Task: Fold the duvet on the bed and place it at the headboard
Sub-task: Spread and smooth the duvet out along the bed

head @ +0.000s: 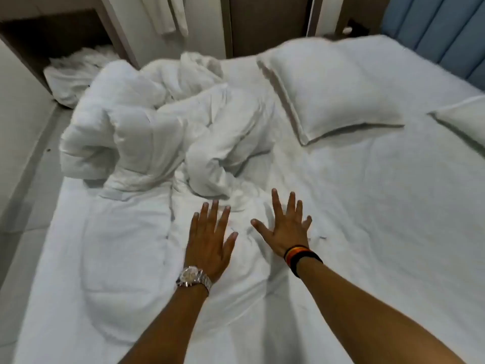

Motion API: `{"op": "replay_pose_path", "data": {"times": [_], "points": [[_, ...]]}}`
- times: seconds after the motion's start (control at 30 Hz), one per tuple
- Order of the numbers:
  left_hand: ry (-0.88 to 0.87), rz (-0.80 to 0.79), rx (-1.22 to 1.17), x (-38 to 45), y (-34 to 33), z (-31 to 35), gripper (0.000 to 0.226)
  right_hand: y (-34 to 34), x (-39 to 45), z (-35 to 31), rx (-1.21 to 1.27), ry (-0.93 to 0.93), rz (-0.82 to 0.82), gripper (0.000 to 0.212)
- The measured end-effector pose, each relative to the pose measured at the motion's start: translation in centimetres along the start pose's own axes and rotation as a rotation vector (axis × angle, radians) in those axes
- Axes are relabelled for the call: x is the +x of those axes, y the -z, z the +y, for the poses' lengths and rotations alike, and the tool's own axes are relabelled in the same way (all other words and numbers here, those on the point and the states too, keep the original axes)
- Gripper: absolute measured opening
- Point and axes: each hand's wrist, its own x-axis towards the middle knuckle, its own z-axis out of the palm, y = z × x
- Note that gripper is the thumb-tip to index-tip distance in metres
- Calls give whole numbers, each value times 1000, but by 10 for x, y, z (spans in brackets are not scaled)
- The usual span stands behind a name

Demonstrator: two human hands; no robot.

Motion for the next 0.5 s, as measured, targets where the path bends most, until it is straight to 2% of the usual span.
{"op": "replay_pose_path", "data": {"times": [0.13, 0.27, 0.4, 0.5], "points": [[40, -19, 122, 2, -44, -17, 65, -40, 20, 20, -123, -8, -75, 106], [12, -18, 156, -7, -59, -16, 64, -51, 25, 25, -284, 124, 59, 89], [57, -73, 100, -8, -41, -6, 65, -27, 8, 19, -139, 145, -34, 76], [66, -151, 44, -20, -18, 10, 67, -2, -41, 23, -77, 89, -23, 73]]}}
